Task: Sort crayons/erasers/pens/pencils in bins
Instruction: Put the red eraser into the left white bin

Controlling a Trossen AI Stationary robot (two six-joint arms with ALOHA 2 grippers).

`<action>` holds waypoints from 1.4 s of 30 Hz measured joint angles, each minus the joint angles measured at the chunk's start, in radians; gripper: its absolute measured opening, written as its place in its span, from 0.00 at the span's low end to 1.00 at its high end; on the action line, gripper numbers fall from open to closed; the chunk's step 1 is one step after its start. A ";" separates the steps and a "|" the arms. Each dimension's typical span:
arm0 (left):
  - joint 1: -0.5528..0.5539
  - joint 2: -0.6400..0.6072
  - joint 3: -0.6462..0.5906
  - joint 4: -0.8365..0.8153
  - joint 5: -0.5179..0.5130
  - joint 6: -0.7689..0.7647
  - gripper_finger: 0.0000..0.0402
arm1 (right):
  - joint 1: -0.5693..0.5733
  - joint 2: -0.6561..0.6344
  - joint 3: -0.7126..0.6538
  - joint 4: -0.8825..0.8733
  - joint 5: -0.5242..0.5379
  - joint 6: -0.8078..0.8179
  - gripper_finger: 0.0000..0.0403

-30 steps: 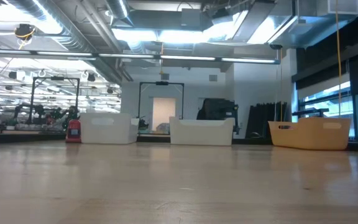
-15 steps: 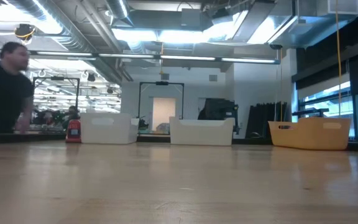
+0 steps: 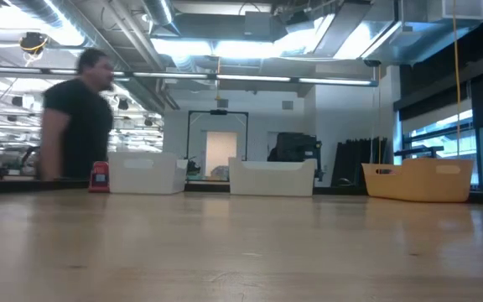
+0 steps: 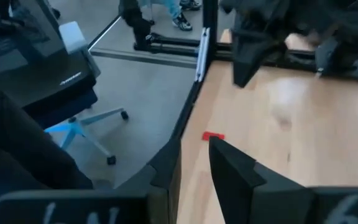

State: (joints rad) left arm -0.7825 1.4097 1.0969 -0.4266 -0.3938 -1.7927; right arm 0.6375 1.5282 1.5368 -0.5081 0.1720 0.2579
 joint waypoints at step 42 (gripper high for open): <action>0.107 0.274 0.412 -0.633 0.224 -0.172 0.18 | -0.211 -0.023 0.000 -0.003 -0.281 -0.241 0.21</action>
State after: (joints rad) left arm -0.6753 1.6841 1.5086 -1.0595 -0.1695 -1.9647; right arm 0.4263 1.5051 1.5364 -0.5110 -0.1093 0.0170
